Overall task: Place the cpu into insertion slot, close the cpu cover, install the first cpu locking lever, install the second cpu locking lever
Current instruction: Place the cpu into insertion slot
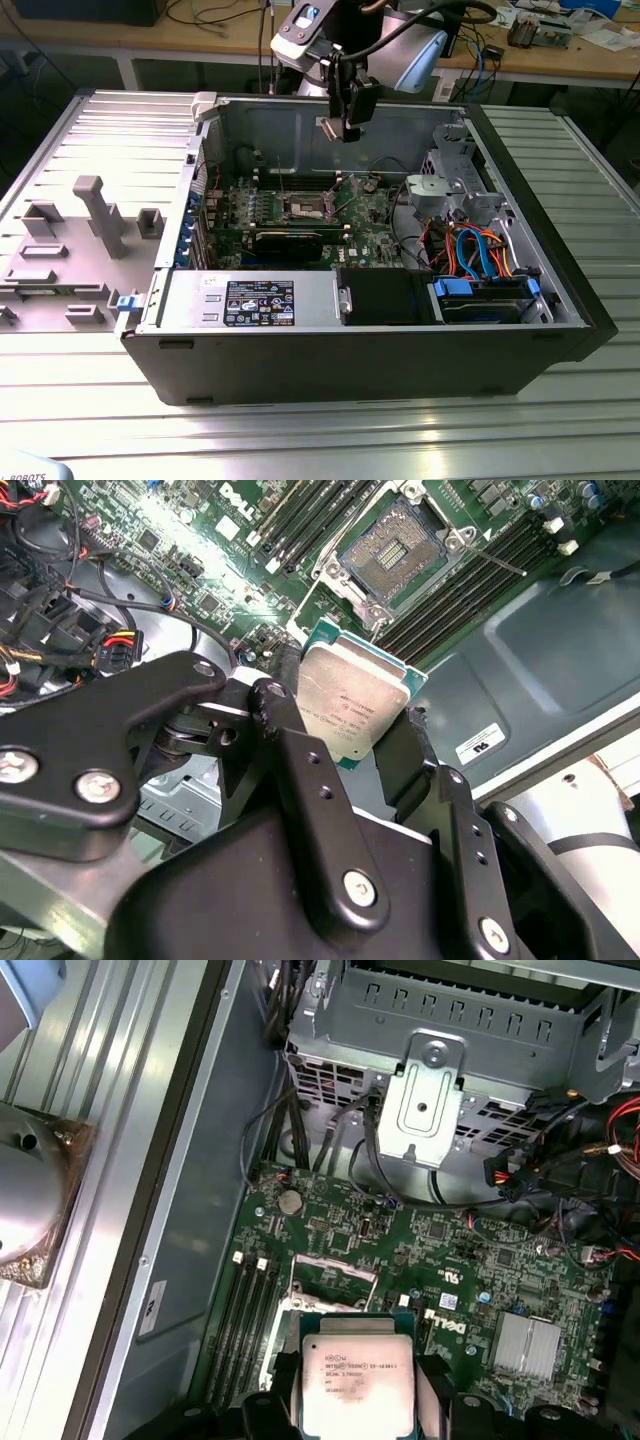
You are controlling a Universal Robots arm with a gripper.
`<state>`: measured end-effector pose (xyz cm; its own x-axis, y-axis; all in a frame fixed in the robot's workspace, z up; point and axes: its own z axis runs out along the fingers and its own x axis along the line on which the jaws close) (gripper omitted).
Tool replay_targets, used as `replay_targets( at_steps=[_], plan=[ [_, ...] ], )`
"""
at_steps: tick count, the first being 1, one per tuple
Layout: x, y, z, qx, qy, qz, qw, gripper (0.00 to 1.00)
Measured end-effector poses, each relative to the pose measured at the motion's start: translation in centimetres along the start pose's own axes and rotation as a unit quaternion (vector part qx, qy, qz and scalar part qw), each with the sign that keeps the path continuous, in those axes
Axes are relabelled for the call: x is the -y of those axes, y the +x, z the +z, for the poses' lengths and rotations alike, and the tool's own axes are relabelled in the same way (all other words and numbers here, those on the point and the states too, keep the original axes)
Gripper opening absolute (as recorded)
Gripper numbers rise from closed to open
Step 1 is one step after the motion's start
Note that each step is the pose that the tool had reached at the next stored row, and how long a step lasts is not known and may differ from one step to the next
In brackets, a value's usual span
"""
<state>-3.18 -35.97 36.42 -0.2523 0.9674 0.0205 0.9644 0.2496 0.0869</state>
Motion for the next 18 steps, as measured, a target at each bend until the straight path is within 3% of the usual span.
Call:
replay_targets(
  at_steps=[14,18],
  plan=[
    [0.0,0.0,0.01,0.0001,-0.0001,0.002,1.0,0.54],
    [0.0,0.01,0.03,0.002,-0.0006,0.024,0.99972,0.54]
  ],
)
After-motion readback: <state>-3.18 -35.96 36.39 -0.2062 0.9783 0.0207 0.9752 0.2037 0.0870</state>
